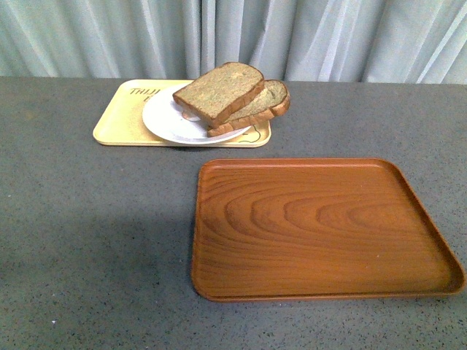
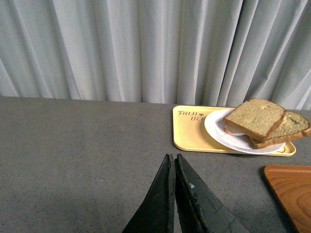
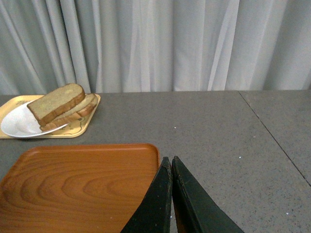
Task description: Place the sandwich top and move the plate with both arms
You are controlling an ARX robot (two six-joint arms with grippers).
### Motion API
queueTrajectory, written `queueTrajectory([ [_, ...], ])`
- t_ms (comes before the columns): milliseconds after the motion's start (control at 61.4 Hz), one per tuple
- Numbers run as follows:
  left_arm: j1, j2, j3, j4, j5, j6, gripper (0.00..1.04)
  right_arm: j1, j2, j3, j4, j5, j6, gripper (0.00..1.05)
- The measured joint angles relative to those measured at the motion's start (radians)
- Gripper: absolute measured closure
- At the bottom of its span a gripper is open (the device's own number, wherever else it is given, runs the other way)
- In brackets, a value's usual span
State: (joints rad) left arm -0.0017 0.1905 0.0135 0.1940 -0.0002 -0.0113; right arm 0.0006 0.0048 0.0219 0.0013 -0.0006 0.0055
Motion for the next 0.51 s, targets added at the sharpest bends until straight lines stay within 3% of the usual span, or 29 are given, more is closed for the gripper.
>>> queueTrajectory([
  [81,0.000,-0.024,0.000,-0.026,0.000,0.000,1.03,0.000,0.000,0.000,0.000,0.000,0.000,1.03],
  [163,0.000,-0.143,0.001,-0.176,0.000,0.000,1.03,0.000,0.000,0.000,0.000,0.000,0.000,1.03],
  [505,0.000,-0.173,0.001,-0.194,0.000,0.001,1.03,0.000,0.000,0.000,0.000,0.000,0.000,1.03],
])
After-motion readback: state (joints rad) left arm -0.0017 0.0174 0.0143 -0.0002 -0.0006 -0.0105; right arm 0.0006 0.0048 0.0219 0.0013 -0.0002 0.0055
